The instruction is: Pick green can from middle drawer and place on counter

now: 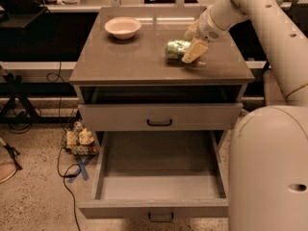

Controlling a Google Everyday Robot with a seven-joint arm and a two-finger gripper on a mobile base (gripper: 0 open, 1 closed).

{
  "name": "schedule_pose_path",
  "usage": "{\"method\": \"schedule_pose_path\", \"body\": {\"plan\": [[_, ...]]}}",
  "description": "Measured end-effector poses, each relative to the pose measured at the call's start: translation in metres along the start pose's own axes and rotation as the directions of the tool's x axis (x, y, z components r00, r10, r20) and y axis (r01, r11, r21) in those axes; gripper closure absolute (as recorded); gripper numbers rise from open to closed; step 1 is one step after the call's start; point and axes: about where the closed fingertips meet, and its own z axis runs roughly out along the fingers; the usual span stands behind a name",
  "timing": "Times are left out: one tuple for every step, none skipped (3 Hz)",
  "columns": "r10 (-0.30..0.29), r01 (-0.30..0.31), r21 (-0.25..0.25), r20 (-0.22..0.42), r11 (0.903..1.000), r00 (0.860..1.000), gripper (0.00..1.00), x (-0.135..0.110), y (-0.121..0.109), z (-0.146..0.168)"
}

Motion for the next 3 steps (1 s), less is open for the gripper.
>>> {"method": "schedule_pose_path", "body": {"plan": [[0.007, -0.007, 0.002, 0.002, 1.0, 1.0, 0.0, 0.002, -0.002, 0.0], [0.007, -0.007, 0.002, 0.002, 1.0, 1.0, 0.0, 0.002, -0.002, 0.0], [0.08, -0.083, 0.138, 0.029, 0.9869, 0.996, 0.0, 0.033, -0.001, -0.055]]}}
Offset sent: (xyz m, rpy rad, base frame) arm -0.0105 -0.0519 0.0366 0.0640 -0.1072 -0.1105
